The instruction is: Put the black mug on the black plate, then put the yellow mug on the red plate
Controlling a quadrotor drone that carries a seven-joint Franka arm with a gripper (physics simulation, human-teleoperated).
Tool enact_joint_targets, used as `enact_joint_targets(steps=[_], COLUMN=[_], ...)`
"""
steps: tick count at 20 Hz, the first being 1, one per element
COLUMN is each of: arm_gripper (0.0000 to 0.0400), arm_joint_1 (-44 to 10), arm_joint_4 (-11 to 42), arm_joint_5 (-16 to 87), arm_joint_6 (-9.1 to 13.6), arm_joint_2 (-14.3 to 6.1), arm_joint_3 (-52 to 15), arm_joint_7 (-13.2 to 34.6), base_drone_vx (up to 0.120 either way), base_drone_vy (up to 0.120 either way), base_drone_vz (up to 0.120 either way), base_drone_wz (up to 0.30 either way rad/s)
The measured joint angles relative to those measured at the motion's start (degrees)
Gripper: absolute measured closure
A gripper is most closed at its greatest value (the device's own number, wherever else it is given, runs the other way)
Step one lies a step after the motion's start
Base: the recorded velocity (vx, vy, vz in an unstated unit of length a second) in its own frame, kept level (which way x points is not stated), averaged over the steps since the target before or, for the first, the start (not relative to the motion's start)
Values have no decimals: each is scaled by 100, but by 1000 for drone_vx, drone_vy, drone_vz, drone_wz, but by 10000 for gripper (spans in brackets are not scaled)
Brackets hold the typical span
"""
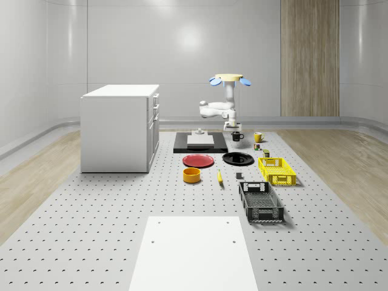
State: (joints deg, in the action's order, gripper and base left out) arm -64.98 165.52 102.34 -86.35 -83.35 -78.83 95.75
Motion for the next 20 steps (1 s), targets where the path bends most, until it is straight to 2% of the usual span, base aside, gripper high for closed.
enact_joint_targets(steps=[9,14,17,20], arm_gripper=[290,290,290,290], arm_joint_1=[-22,-33,-39,-44], arm_joint_4=[-4,-6,-8,-9], arm_joint_5=[-43,-64,-76,-88], arm_joint_6=[-97,-146,-174,-201], arm_joint_2=[-104,-156,-186,-214], arm_joint_3=[-18,-27,-32,-37], arm_joint_7=[18,27,32,37], base_drone_vx=[120,120,120,120], base_drone_vy=[0,-104,0,0], base_drone_vz=[0,0,0,-120], base_drone_wz=[0,0,0,0])
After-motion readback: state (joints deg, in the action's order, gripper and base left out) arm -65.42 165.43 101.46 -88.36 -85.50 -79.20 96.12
